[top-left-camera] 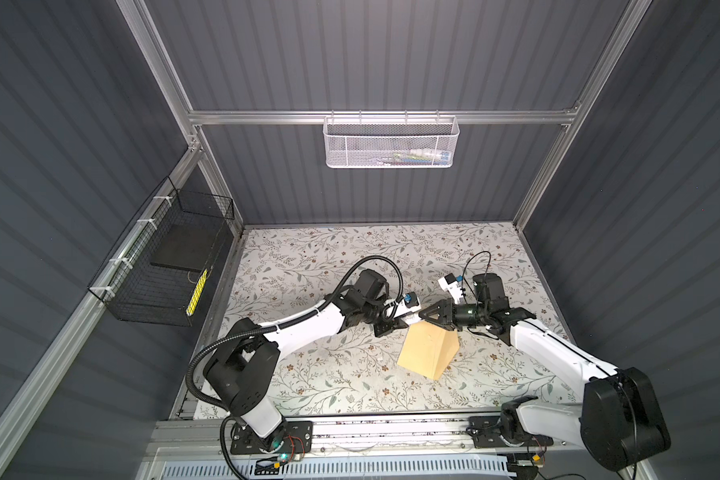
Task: Place the letter into the envelope and seal it
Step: 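Grasp the glue stick cap with the right gripper beside the left gripper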
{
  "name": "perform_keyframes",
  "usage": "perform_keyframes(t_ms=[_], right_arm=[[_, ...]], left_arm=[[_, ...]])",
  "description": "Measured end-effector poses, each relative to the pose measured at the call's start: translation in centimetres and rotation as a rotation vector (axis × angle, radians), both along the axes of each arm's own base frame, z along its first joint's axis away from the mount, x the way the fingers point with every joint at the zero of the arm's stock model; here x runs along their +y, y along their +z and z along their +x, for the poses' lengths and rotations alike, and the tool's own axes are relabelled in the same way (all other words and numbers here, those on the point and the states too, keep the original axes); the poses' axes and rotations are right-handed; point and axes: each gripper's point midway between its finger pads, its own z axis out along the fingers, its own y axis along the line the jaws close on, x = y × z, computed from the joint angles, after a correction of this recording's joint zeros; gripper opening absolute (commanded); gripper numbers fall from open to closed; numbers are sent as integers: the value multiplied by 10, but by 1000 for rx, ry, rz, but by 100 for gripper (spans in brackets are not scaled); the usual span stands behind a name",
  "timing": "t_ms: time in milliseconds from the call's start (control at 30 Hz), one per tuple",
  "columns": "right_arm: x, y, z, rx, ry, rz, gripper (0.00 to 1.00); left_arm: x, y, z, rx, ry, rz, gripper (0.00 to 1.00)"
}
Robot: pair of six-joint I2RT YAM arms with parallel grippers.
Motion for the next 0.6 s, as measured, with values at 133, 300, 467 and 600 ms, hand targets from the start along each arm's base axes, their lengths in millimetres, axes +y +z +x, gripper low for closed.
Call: perform_keyframes(t_ms=[133, 300, 467, 600], right_arm=[[0, -1, -1, -1, 4, -6, 14], [-6, -5, -3, 19, 3, -21, 12], [-16, -4, -1, 27, -16, -23, 12], [-26, 0, 6, 9, -51, -37, 12]], left_arm=[[0, -1, -1, 4, 2, 1, 0], [1, -5, 0, 11, 13, -14, 0], [5, -13, -1, 29, 30, -26, 0], [15, -23, 0, 59, 58, -9, 0]])
